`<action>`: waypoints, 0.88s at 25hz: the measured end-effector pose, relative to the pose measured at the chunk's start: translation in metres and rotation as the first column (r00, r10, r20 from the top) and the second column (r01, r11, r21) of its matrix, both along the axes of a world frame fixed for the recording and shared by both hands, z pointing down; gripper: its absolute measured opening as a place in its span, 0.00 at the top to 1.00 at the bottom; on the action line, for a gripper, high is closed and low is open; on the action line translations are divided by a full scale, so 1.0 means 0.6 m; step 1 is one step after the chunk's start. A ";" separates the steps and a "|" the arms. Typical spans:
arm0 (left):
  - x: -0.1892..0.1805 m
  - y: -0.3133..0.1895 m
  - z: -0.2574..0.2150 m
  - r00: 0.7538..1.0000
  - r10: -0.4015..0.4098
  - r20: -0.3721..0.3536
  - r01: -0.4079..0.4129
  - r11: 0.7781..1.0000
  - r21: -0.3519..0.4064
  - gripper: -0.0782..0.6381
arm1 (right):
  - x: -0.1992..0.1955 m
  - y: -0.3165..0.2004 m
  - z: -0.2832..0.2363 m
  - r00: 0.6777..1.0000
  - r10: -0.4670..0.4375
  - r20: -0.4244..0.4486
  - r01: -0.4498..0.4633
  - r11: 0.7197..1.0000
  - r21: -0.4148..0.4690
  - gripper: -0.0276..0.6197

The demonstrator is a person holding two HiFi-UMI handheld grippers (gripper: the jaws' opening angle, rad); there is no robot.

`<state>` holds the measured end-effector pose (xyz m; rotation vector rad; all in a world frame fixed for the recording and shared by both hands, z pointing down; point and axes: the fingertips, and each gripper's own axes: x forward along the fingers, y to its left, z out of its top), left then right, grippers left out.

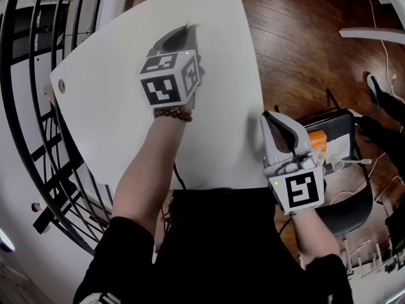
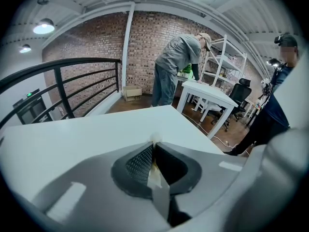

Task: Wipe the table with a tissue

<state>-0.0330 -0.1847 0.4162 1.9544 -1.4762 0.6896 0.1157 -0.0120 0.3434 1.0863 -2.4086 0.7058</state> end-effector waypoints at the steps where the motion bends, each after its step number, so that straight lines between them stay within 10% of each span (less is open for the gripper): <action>1: 0.003 -0.001 0.000 1.000 0.005 -0.001 -0.005 1.000 0.000 0.85 | 0.002 0.000 0.000 1.000 0.003 -0.001 -0.003 1.000 -0.001 0.97; 22: 0.099 0.038 -0.021 0.983 0.171 -0.068 -0.172 0.985 -0.004 0.85 | 0.029 0.023 -0.023 0.998 0.059 -0.014 -0.058 0.998 0.027 0.97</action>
